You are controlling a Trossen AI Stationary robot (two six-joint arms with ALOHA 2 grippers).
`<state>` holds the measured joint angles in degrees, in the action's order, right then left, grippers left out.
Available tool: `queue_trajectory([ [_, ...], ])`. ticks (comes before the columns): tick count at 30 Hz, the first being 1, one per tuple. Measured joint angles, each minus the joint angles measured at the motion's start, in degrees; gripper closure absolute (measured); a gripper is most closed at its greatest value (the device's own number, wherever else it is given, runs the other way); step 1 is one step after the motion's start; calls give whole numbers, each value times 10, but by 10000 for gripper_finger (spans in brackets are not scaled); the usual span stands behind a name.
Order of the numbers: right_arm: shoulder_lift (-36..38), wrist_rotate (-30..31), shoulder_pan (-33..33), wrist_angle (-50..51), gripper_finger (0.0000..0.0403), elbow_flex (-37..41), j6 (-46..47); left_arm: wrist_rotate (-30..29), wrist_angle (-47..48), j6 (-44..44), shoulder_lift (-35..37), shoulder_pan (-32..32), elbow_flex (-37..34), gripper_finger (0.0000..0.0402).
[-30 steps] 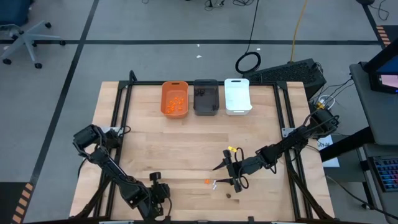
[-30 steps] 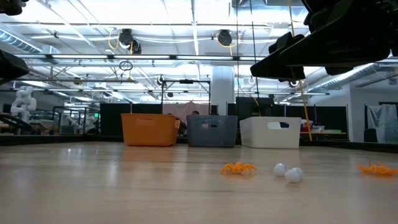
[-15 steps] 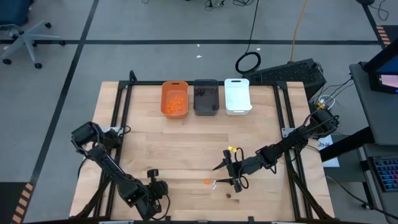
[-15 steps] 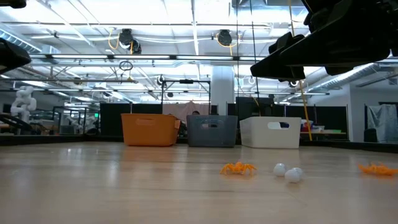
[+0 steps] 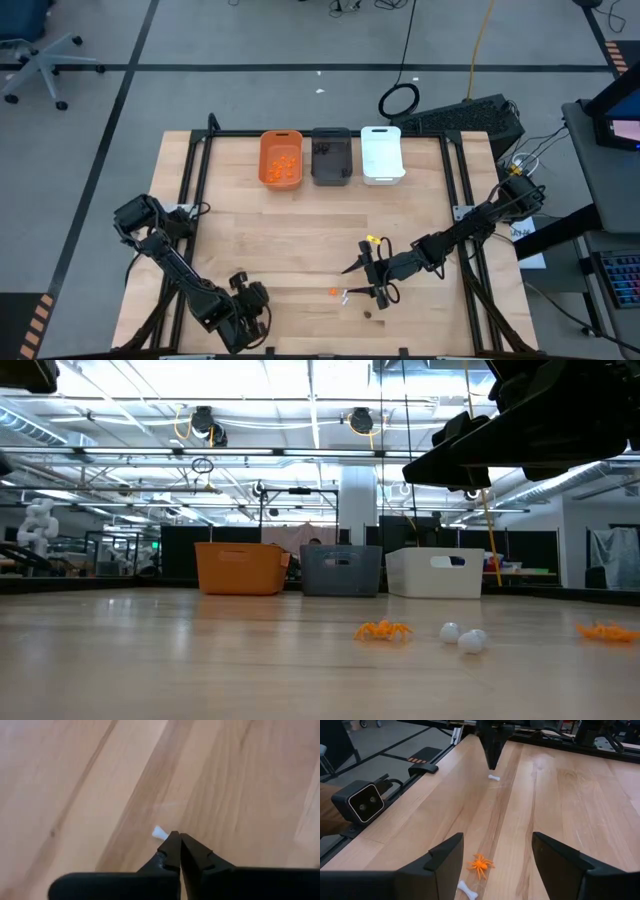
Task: Sort Halloween decoration
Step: Put the white bone toy into the white bin
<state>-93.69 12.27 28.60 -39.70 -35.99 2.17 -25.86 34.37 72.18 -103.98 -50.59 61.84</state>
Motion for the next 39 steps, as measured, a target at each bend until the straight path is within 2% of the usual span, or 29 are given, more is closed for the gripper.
queue_trajectory([
  [3,0,0,0,0,184,0,0,3,-16,52,0,0,0,371],
  [11,0,0,0,0,184,0,0,-9,-24,120,-14,1,1,273],
  [15,0,0,0,0,184,0,0,-11,-10,139,-20,3,1,253],
  [20,0,0,0,0,184,0,-3,-10,22,175,-21,11,1,252],
  [27,0,0,0,1,184,0,-3,2,-14,148,-26,19,1,258],
  [30,0,0,0,1,184,0,-3,19,-7,145,-39,22,1,279],
  [39,0,0,0,1,184,0,-3,12,-15,109,-50,22,2,368],
])
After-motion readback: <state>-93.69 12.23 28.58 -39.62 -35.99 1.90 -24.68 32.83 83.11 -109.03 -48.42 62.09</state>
